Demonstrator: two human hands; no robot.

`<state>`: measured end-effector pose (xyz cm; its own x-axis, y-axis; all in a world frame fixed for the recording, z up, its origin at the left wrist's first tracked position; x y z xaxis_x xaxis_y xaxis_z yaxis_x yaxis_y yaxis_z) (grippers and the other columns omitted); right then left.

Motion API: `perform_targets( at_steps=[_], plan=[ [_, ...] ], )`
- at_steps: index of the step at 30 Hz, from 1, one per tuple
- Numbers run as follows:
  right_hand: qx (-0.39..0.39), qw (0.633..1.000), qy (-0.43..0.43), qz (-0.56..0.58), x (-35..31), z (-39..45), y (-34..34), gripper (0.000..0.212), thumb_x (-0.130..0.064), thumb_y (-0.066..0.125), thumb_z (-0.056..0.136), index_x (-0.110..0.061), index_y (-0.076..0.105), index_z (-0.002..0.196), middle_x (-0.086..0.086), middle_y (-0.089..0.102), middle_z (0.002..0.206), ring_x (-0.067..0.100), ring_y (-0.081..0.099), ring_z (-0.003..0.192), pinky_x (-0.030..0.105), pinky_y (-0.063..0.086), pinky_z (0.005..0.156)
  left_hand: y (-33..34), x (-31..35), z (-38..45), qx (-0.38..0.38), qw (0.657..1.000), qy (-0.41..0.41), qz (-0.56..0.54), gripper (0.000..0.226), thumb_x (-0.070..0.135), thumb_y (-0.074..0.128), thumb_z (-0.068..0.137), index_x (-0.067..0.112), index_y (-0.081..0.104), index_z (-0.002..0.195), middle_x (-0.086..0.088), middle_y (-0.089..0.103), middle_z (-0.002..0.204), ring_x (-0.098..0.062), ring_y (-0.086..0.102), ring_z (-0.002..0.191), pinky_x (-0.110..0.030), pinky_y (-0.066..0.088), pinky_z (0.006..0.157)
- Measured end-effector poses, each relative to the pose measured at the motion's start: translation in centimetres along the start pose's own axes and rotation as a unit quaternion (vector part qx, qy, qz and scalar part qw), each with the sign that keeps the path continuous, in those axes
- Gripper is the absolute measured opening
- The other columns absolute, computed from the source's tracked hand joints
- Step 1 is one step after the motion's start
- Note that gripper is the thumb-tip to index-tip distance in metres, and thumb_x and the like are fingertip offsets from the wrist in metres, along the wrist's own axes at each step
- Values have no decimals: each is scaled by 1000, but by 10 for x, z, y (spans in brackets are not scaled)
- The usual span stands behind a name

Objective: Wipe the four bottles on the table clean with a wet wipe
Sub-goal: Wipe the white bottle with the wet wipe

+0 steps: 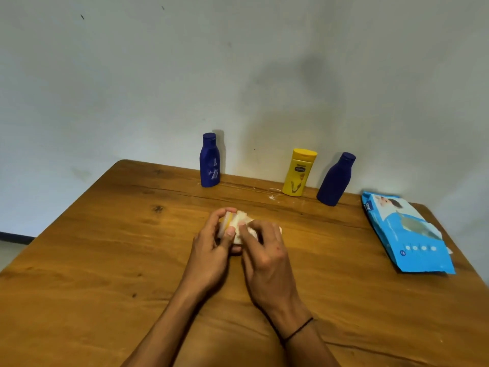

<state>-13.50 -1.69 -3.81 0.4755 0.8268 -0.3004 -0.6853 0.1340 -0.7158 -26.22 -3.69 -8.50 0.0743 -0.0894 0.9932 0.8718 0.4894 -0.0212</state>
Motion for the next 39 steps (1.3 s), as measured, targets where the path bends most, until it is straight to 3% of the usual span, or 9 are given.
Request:
perform_targets(
  at_steps=[3, 6, 8, 13, 16, 21, 26, 36, 39],
  plan=[
    [-10, 999, -15, 27, -3, -5, 1, 38, -2, 71, 91, -5, 68, 128, 9, 59, 113, 20, 56, 103, 28, 53, 77, -6, -2, 2, 14, 1000, -3, -20, 32, 9, 55, 106, 29, 63, 129, -5, 73, 114, -18, 75, 99, -32, 63, 77],
    [25, 997, 77, -2, 24, -6, -6, 28, -1, 75, 86, -6, 72, 113, 6, 58, 106, 18, 56, 97, 28, 53, 71, -10, -8, 4, 22, 999, -17, -24, 32, 10, 57, 105, 33, 64, 127, -5, 68, 122, -16, 75, 102, -33, 64, 77],
    [35, 992, 119, -29, 34, -5, -8, 32, -1, 77, 85, -6, 71, 116, 7, 57, 108, 18, 55, 98, 28, 54, 69, -7, -9, 5, 18, 1000, -15, -18, 33, 9, 58, 105, 35, 64, 125, -5, 66, 125, -14, 74, 103, -33, 65, 77],
    [3, 999, 41, -8, 14, 0, 0, 42, 0, 71, 92, -6, 65, 133, 11, 57, 122, 21, 56, 111, 28, 56, 80, -5, -9, 4, 5, 1000, -9, -20, 33, 7, 57, 105, 33, 64, 126, -5, 68, 121, -16, 76, 99, -35, 65, 78],
    [-13, 999, 0, 40, 5, -2, 1, 35, -1, 70, 94, -8, 68, 128, 7, 57, 122, 18, 55, 112, 30, 55, 85, -5, -13, 3, 2, 999, -20, -31, 33, 6, 57, 105, 31, 64, 126, -7, 72, 117, -20, 77, 98, -36, 65, 79],
    [69, 986, 148, 46, 42, -5, -15, 25, -1, 72, 89, -8, 73, 113, 4, 56, 113, 16, 55, 104, 34, 57, 78, -6, -15, 4, 8, 999, -34, -19, 32, 8, 60, 104, 33, 66, 124, -11, 68, 123, -19, 77, 95, -41, 66, 80],
    [90, 984, 143, 48, 45, -2, -21, 29, 0, 68, 94, -11, 73, 120, 2, 59, 115, 13, 50, 110, 19, 47, 85, 0, -3, 0, -32, 999, -17, 13, 36, 9, 58, 105, 37, 59, 128, -4, 59, 131, -19, 70, 108, -29, 64, 80],
    [78, 991, 94, 63, 35, -2, -20, 27, -8, 65, 97, -17, 73, 121, -1, 64, 116, 18, 48, 109, 45, 47, 83, 12, 21, -8, -107, 986, 84, 94, 38, -1, 66, 97, 29, 61, 120, 17, 63, 122, -9, 64, 116, -34, 61, 93],
    [42, 992, 96, 75, 35, -1, -12, 21, -10, 64, 99, -16, 74, 117, -1, 61, 111, 16, 47, 108, 43, 49, 84, 5, 20, -5, -81, 991, 66, 82, 18, 26, 76, 92, 24, 71, 109, 7, 69, 121, -13, 64, 120, -33, 60, 95]
  ],
)
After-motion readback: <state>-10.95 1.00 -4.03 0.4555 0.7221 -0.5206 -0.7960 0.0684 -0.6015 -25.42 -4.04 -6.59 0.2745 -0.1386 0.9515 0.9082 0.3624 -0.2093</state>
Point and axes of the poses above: each hand's wrist, its own z-axis towards the middle knuckle, its own y-axis out of the palm, x = y × z, the point moved 10 cm from there along z, towards the middle knuckle
